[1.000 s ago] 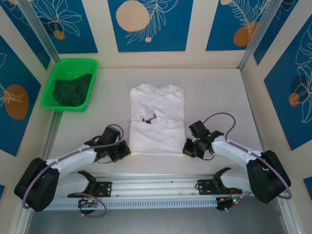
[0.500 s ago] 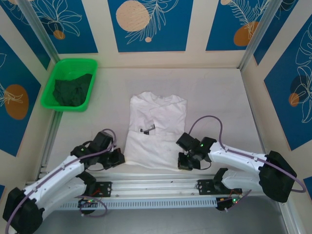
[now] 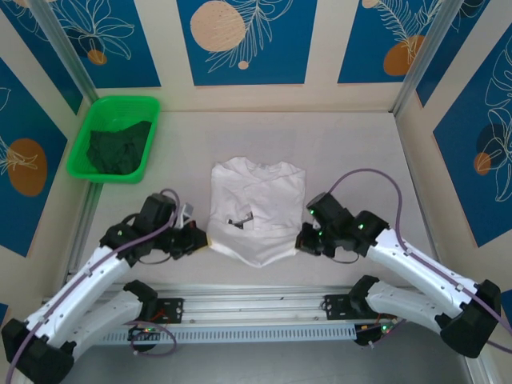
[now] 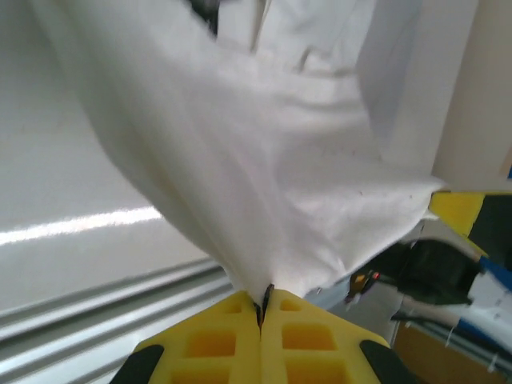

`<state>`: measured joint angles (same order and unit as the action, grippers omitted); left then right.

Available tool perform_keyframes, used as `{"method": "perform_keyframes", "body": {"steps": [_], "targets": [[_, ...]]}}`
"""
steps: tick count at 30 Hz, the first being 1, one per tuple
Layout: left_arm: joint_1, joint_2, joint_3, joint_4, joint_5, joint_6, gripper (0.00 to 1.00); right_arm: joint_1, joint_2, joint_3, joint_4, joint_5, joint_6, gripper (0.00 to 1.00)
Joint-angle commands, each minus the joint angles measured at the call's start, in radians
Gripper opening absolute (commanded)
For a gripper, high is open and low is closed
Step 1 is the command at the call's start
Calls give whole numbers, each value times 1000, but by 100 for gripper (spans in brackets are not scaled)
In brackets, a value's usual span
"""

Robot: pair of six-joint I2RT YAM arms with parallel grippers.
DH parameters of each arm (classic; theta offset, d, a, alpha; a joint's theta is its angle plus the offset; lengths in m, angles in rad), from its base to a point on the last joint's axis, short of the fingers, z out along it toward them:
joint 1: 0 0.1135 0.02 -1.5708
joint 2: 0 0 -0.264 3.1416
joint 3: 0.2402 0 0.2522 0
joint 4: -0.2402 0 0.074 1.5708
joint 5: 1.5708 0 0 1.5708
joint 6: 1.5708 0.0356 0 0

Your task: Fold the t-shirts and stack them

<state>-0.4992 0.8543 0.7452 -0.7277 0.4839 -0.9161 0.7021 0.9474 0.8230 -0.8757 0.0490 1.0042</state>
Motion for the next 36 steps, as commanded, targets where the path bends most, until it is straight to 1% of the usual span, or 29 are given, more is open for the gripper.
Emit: {"method": "perform_keyframes", "body": {"steps": [1, 5, 8, 10, 18, 21, 23, 24, 25, 26, 27, 28, 29, 30, 31, 32, 33, 34, 36], "targets": [[84, 109, 88, 120, 24, 41, 0, -99, 60, 80, 21, -14, -91, 0], [173, 283, 206, 179, -2, 70, 0, -213, 204, 171, 72, -45, -139, 0], [214, 425, 274, 274, 66, 37, 0, -277, 312, 237, 89, -58, -154, 0], [223, 505, 334, 309, 87, 20, 0, -316, 373, 282, 98, -77, -159, 0], [287, 779, 574, 317, 51, 6, 0, -443, 617, 504, 123, -130, -165, 0], [315, 923, 682, 316, 54, 1, 0, -495, 742, 587, 142, -169, -152, 0], [334, 1050, 782, 296, 55, 0, 0, -528, 850, 670, 146, -194, -145, 1], [338, 1114, 836, 297, 60, 8, 3, -544, 910, 716, 139, -203, -139, 4], [339, 1190, 925, 254, 55, 25, 11, -560, 982, 776, 129, -220, -132, 8], [343, 1275, 1023, 181, 56, 29, 22, -575, 1049, 839, 105, -227, -114, 17], [347, 1339, 1087, 154, 84, 28, 27, -583, 1114, 897, 94, -248, -107, 27], [348, 1396, 1154, 129, 95, 29, 39, -591, 1181, 969, 71, -272, -110, 36], [351, 1442, 1218, 96, 70, 39, 56, -597, 1246, 1049, 7, -271, -105, 41], [353, 1475, 1269, 65, 48, 49, 69, -603, 1279, 1094, -26, -273, -102, 46], [356, 1496, 1313, 49, 37, 59, 81, -610, 1294, 1106, -19, -280, -103, 48], [359, 1503, 1344, 31, 33, 68, 85, -615, 1284, 1097, -9, -268, -96, 51], [365, 1492, 1351, 25, 28, 75, 86, -621, 1265, 1076, 3, -261, -90, 55], [366, 1459, 1333, 28, 5, 85, 87, -628, 1230, 1041, 32, -259, -85, 59], [360, 1357, 1255, 52, -59, 103, 89, -637, 1146, 966, 72, -223, -83, 60]]}}
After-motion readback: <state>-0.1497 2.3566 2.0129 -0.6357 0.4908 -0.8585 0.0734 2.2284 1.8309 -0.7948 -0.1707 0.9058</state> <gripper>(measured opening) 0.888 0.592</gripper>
